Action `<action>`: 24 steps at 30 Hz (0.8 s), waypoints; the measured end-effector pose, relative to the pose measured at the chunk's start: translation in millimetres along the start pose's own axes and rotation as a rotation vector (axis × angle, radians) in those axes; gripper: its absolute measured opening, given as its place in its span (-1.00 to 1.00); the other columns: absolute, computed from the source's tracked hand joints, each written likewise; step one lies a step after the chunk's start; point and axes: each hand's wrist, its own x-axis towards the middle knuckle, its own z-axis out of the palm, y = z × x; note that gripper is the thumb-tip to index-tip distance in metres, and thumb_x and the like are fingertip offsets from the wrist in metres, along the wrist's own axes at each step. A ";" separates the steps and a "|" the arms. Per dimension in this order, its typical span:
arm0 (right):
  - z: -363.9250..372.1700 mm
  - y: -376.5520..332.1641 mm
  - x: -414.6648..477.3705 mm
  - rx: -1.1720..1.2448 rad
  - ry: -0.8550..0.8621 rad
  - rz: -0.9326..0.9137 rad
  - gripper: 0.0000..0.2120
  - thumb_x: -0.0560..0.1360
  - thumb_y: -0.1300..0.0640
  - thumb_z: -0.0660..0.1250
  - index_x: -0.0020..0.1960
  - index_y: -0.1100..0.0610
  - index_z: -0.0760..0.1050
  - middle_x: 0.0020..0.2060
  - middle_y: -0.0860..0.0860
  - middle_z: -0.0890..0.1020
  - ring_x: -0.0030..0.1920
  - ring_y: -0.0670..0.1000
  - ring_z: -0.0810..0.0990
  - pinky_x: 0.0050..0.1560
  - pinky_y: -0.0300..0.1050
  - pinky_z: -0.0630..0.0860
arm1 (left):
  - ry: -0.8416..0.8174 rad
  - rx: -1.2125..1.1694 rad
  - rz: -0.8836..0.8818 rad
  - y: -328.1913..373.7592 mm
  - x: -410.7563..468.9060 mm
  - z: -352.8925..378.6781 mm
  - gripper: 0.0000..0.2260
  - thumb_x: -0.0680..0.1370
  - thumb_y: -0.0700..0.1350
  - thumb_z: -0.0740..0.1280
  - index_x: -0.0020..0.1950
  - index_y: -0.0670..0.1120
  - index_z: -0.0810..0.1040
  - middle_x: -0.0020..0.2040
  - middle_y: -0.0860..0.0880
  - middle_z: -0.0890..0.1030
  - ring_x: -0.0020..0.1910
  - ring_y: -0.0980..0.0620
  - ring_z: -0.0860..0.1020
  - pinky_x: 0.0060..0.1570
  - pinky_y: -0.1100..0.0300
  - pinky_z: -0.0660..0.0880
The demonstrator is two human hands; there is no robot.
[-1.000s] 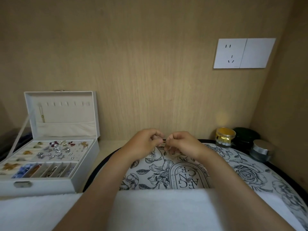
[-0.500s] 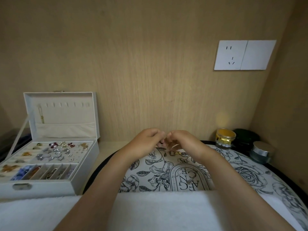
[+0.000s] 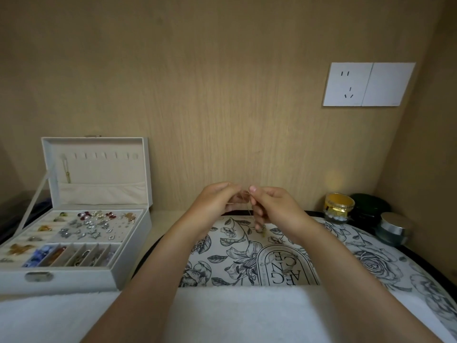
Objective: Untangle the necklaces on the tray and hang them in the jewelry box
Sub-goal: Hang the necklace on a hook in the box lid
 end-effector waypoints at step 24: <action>131.9 -85.0 60.9 -0.191 -0.023 -0.193 -0.81 0.62 0.15 0.30 -0.08 0.23 0.61 -0.37 0.01 0.62 -0.49 -0.05 0.41 -0.47 -0.25 0.34 | 0.174 0.629 0.201 70.0 -44.2 -165.1 -0.88 0.56 0.01 0.38 -0.10 0.01 0.67 -0.30 0.14 0.52 -0.34 0.24 0.43 -0.21 0.24 0.36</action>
